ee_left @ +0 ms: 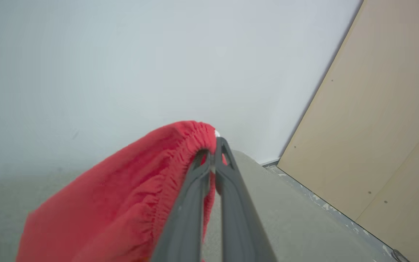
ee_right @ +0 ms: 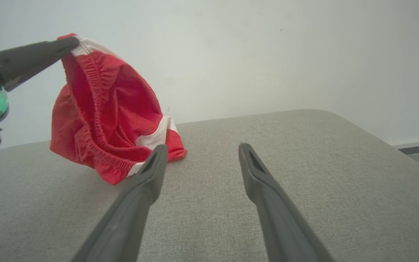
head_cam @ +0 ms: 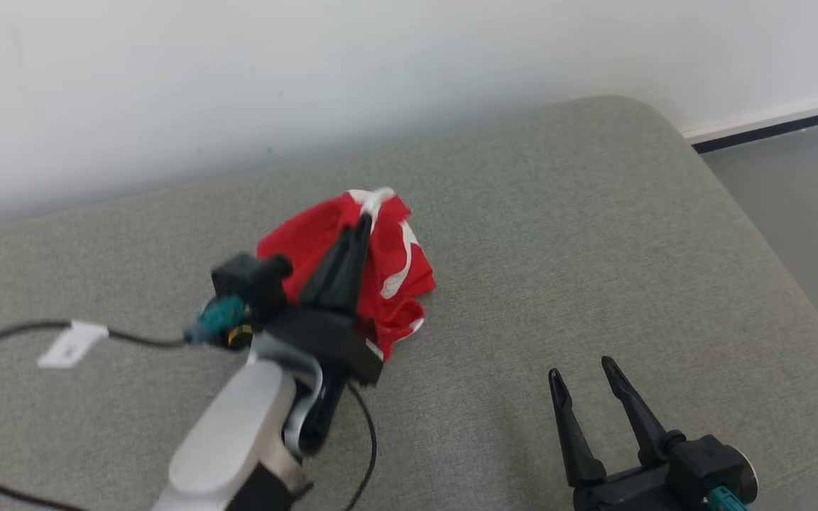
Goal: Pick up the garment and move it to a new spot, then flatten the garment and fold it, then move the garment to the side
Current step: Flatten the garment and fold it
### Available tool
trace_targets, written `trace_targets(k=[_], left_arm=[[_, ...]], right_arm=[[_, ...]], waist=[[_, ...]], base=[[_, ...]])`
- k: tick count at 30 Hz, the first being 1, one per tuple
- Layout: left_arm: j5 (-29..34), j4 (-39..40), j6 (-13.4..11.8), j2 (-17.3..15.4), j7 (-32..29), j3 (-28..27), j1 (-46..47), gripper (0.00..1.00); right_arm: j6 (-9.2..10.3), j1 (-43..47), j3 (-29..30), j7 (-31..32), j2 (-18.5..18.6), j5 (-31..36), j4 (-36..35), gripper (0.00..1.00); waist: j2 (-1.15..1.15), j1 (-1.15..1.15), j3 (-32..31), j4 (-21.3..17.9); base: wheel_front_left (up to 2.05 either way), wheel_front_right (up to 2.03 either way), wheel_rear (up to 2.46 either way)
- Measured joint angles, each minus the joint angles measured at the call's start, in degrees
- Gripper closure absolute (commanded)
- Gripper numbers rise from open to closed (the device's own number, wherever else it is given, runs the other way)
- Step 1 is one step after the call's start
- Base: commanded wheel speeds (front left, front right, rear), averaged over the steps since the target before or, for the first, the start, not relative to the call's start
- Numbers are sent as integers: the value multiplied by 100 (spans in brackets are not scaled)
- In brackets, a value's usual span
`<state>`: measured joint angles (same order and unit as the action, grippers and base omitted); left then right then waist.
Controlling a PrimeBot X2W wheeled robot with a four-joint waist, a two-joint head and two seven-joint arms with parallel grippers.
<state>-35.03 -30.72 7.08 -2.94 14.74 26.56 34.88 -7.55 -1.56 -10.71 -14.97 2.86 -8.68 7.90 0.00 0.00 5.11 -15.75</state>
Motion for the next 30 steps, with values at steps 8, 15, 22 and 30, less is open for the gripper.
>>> trace_targets(k=[8, 15, 22, 30], left_arm=[[-1158, 8, 33, -40, -709, 443, 1499, 100], [-2249, 194, 33, -399, -827, 1089, 2569, 100], [-3278, 701, 33, -1179, -544, 1997, 2323, 100], [-3889, 1188, 33, -2262, -110, 2699, 275, 100]], right_arm=[[0, 51, -93, 0, -2, -116, 44, 0], [0, 74, -123, 0, -3, -131, 88, 0], [0, 81, 87, 0, 1, -78, 48, 0], [0, 219, 140, 0, 2, -99, 113, 0]], waist=[[0, 0, -263, -329], [0, 0, -348, -651], [0, 0, -381, -528], [0, 0, -398, -79]], base=[[0, 0, 0], [0, 0, 0], [0, 0, 0], [0, 0, 0]])
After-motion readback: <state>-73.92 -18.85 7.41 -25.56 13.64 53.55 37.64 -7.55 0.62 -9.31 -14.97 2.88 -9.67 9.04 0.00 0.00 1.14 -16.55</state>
